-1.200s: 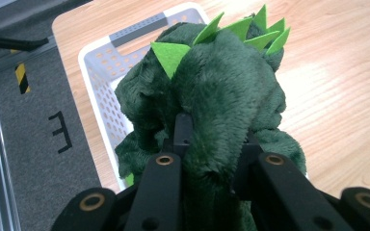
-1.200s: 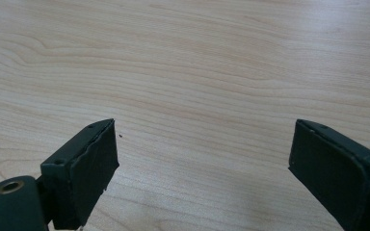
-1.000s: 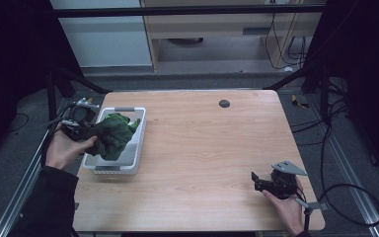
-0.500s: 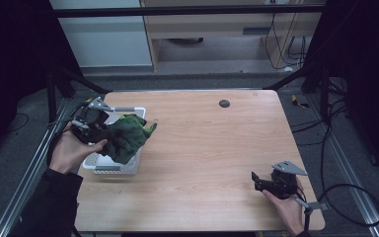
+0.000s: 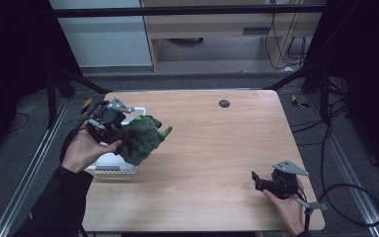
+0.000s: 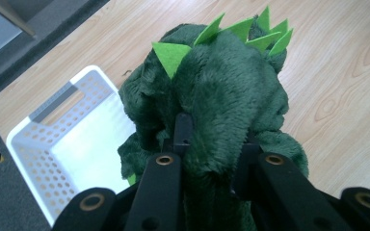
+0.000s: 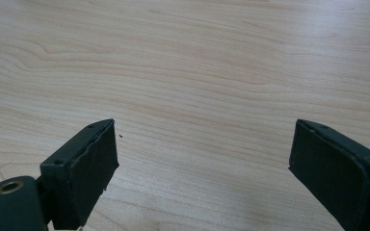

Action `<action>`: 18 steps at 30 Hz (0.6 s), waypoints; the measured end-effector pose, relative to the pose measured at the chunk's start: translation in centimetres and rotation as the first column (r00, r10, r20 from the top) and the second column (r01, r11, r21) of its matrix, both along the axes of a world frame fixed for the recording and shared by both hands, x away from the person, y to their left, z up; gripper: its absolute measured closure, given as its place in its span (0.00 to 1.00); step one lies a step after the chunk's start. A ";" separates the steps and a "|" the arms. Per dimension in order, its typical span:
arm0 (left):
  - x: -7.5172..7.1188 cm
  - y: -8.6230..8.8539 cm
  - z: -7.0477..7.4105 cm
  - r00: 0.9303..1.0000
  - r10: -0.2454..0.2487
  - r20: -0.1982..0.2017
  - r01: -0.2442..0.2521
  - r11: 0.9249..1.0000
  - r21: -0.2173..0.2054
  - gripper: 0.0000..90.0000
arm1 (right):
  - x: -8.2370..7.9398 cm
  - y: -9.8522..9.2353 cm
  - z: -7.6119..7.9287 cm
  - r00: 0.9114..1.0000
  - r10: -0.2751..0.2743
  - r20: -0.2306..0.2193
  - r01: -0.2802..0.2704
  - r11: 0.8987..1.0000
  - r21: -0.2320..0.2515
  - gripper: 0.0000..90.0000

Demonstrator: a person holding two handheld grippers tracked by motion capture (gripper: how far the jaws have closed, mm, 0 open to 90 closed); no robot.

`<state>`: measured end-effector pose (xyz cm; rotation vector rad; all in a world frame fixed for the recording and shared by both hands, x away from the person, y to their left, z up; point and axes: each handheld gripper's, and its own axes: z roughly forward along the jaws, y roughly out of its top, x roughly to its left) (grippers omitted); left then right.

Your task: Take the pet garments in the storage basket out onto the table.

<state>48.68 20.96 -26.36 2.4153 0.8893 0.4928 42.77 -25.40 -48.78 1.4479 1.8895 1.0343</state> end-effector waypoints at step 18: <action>0.9 -4.7 -1.1 0.992 -0.124 -0.037 0.125 0.991 0.040 0.87 | -0.1 -0.2 0.1 1.000 -0.007 0.010 0.007 1.000 0.010 0.11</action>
